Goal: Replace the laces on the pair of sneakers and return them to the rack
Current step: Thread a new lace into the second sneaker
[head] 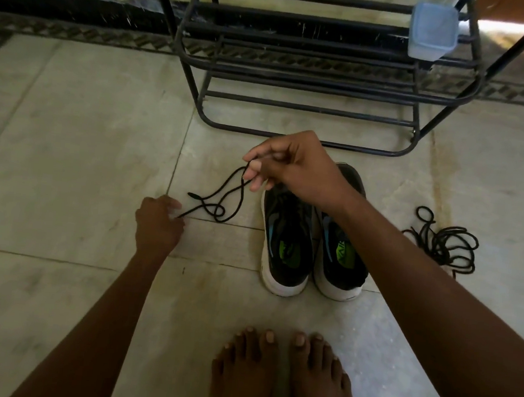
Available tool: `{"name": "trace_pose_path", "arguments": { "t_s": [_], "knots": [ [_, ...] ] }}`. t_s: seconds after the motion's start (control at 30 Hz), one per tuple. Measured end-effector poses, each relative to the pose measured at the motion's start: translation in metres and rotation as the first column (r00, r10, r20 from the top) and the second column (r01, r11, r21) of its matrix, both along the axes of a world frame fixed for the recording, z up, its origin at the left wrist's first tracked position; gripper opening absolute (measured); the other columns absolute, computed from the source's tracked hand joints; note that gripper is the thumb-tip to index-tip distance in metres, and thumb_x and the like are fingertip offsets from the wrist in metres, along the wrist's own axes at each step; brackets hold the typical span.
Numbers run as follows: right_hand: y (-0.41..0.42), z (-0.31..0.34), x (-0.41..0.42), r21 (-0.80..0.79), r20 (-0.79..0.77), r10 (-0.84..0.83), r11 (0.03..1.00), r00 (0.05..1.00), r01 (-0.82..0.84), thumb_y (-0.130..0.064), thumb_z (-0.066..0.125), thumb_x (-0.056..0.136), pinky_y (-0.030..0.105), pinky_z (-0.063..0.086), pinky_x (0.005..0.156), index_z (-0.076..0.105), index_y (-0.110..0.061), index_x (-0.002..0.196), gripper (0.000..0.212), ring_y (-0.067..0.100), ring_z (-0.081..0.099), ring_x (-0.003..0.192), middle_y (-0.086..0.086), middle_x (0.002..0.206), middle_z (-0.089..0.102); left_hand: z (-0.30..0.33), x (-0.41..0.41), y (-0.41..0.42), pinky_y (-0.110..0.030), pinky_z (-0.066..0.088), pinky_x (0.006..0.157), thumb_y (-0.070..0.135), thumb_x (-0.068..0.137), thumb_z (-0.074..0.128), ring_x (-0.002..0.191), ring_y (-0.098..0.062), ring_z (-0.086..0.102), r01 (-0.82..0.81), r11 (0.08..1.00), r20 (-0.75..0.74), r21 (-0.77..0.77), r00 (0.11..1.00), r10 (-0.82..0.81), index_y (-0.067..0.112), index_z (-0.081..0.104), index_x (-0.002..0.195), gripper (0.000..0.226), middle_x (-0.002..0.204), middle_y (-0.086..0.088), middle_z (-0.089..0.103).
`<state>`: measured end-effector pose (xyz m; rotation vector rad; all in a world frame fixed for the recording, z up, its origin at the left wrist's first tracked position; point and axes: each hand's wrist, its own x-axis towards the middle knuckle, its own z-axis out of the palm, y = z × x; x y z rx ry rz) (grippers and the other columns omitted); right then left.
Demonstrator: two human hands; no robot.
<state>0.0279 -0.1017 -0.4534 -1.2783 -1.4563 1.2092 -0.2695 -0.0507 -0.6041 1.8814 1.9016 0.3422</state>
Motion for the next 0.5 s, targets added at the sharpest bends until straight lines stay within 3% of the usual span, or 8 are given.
{"name": "trace_pose_path", "arguments": {
  "t_s": [0.1, 0.17, 0.23, 0.3, 0.37, 0.4, 0.5],
  "knots": [
    [0.001, -0.004, -0.006, 0.055, 0.112, -0.040, 0.998, 0.993, 0.034, -0.008, 0.065, 0.097, 0.026, 0.057, 0.069, 0.076, -0.004, 0.105, 0.013, 0.018, 0.073, 0.078, 0.003, 0.089, 0.077, -0.004, 0.002, 0.001, -0.040, 0.052, 0.079, 0.010, 0.082, 0.079, 0.099, -0.037, 0.062, 0.029, 1.000, -0.069, -0.005, 0.997, -0.030, 0.033, 0.060, 0.074, 0.030, 0.101, -0.011, 0.062],
    [0.002, -0.005, -0.009, 0.106, 0.194, -0.080, 0.993, 0.978, 0.060, -0.012, 0.066, 0.097, 0.022, 0.052, 0.076, 0.077, -0.009, 0.099, 0.011, 0.011, 0.068, 0.087, -0.002, 0.093, 0.073, 0.000, 0.007, -0.002, -0.039, 0.047, 0.078, 0.003, 0.086, 0.069, 0.099, -0.038, 0.060, 0.080, 0.997, -0.079, 0.004, 0.994, -0.080, 0.029, 0.059, 0.075, 0.030, 0.099, -0.011, 0.061],
    [0.002, -0.007, -0.011, 0.121, 0.221, -0.103, 0.990, 0.970, 0.077, -0.013, 0.062, 0.098, 0.030, 0.055, 0.080, 0.074, -0.009, 0.095, 0.012, 0.012, 0.066, 0.090, 0.000, 0.094, 0.070, 0.011, 0.013, -0.009, -0.037, 0.047, 0.074, -0.001, 0.091, 0.063, 0.092, -0.034, 0.062, 0.123, 0.991, 0.021, 0.050, 0.992, -0.124, 0.017, 0.059, 0.086, 0.019, 0.093, -0.008, 0.061],
    [0.001, -0.007, -0.011, 0.095, 0.186, -0.096, 0.992, 0.978, 0.079, -0.011, 0.058, 0.101, 0.042, 0.059, 0.080, 0.070, -0.007, 0.094, 0.015, 0.020, 0.070, 0.085, 0.008, 0.088, 0.071, 0.030, 0.025, -0.019, -0.031, 0.048, 0.067, 0.003, 0.096, 0.065, 0.078, -0.019, 0.064, 0.170, 0.977, 0.173, 0.126, 0.966, -0.191, 0.014, 0.057, 0.090, 0.015, 0.084, -0.003, 0.063],
    [-0.001, -0.008, -0.013, 0.089, 0.138, -0.096, 0.993, 0.986, 0.084, -0.009, 0.056, 0.101, 0.039, 0.060, 0.073, 0.071, -0.006, 0.097, 0.016, 0.023, 0.072, 0.074, 0.013, 0.080, 0.070, 0.053, 0.038, -0.030, -0.016, 0.046, 0.069, 0.009, 0.092, 0.073, 0.074, -0.002, 0.060, 0.226, 0.943, 0.247, 0.243, 0.926, -0.285, 0.016, 0.062, 0.085, 0.015, 0.082, 0.000, 0.063],
    [-0.001, -0.010, -0.013, 0.098, 0.150, -0.105, 0.991, 0.983, 0.091, -0.009, 0.057, 0.101, 0.033, 0.058, 0.071, 0.073, -0.007, 0.099, 0.017, 0.021, 0.071, 0.070, 0.013, 0.078, 0.071, 0.063, 0.045, -0.036, -0.013, 0.044, 0.069, 0.010, 0.089, 0.076, 0.077, -0.001, 0.060, 0.237, 0.930, 0.279, 0.281, 0.907, -0.315, 0.017, 0.065, 0.083, 0.014, 0.083, 0.002, 0.063],
    [-0.003, -0.019, -0.016, 0.123, 0.253, -0.116, 0.989, 0.961, 0.087, -0.008, 0.060, 0.099, 0.028, 0.057, 0.075, 0.078, -0.012, 0.110, 0.021, 0.011, 0.069, 0.072, 0.004, 0.081, 0.071, 0.087, 0.058, -0.052, -0.027, 0.053, 0.067, 0.006, 0.089, 0.075, 0.079, -0.011, 0.066, 0.208, 0.922, 0.410, 0.326, 0.848, -0.337, 0.010, 0.074, 0.085, 0.006, 0.087, 0.002, 0.068]
  ]
}}
